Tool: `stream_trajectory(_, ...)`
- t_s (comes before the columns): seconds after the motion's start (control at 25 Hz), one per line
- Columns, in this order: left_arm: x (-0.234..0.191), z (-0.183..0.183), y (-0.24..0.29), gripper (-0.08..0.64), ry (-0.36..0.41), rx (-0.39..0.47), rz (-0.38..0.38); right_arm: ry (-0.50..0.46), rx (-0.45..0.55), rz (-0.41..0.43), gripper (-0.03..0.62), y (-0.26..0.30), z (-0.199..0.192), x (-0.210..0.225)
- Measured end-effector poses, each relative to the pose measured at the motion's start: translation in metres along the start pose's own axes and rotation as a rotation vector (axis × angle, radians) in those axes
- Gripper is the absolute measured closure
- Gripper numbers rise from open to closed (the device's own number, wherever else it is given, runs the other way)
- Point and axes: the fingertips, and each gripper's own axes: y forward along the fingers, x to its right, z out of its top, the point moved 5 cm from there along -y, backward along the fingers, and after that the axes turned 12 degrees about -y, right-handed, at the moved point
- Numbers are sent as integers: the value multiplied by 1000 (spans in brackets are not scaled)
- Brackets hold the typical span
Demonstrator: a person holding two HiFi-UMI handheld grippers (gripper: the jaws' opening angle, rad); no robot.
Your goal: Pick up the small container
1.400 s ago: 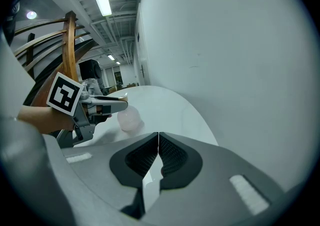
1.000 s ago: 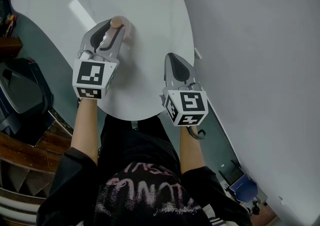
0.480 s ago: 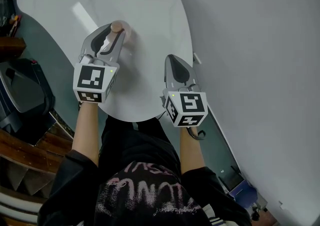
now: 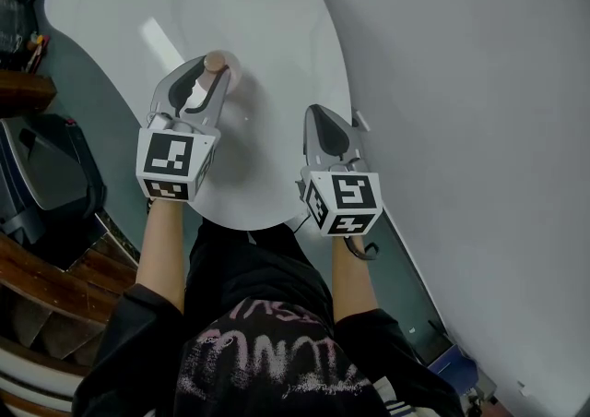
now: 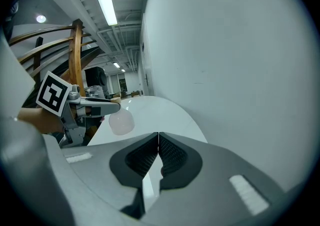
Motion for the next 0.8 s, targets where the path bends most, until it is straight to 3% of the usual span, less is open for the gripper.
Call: stream_trajectory(0.8, 10, 34, -32, 434, 8, 29, 0, -17, 74, -3, 580, -17, 31, -6)
